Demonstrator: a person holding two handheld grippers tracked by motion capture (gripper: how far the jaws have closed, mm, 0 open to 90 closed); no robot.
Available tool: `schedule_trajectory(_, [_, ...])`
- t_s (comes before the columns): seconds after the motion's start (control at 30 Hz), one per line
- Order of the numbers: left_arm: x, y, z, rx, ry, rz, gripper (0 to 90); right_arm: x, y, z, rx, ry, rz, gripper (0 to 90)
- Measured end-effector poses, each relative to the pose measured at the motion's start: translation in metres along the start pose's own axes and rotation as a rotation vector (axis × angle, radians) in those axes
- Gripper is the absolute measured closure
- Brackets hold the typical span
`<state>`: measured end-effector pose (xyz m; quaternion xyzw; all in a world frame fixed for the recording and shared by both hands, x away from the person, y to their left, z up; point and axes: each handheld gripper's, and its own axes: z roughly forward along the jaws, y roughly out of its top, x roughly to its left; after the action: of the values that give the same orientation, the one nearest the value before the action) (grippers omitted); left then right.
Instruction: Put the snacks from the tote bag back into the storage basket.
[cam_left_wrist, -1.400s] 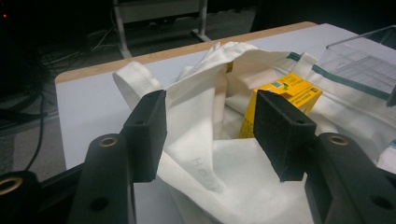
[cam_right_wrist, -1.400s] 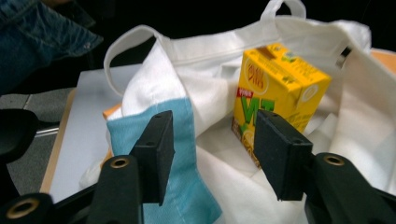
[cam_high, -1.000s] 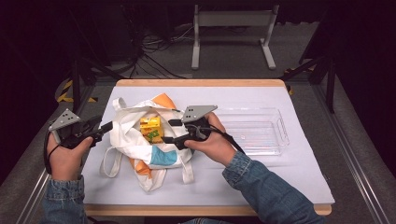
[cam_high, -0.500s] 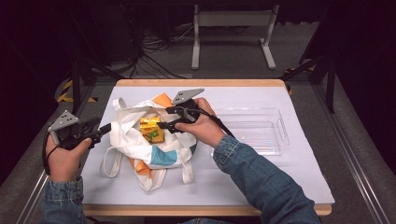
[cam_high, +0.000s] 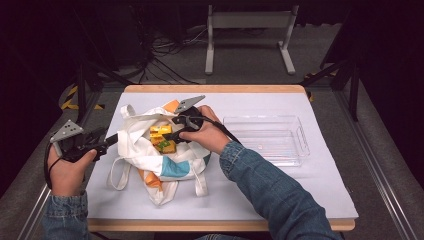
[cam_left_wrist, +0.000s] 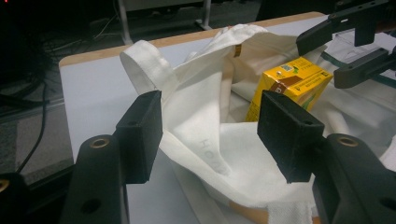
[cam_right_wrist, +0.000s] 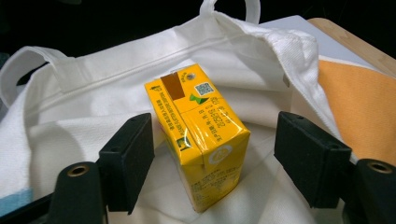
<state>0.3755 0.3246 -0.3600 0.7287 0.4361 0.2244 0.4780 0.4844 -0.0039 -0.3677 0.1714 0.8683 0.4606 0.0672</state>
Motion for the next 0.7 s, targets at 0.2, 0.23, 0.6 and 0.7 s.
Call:
schedule_trajectory(0.2, [0.001,-0.002,-0.003,-0.001,0.003,-0.010,41.6,-0.002,-0.003,0.011,0.024,0.008,-0.015,27.2])
schedule_trajectory(0.23, [0.001,-0.002,-0.003,-0.002,0.004,-0.008,41.6,-0.002,-0.003,0.013,0.026,0.009,-0.015,27.0])
schedule_trajectory(0.6, [0.001,-0.003,-0.003,-0.005,-0.009,-0.012,42.3,0.001,-0.002,0.026,0.026,0.013,-0.041,28.5])
schedule_trajectory(0.7, [0.001,-0.003,-0.003,-0.007,-0.011,-0.012,43.3,0.002,0.000,0.026,0.029,0.025,-0.049,35.4])
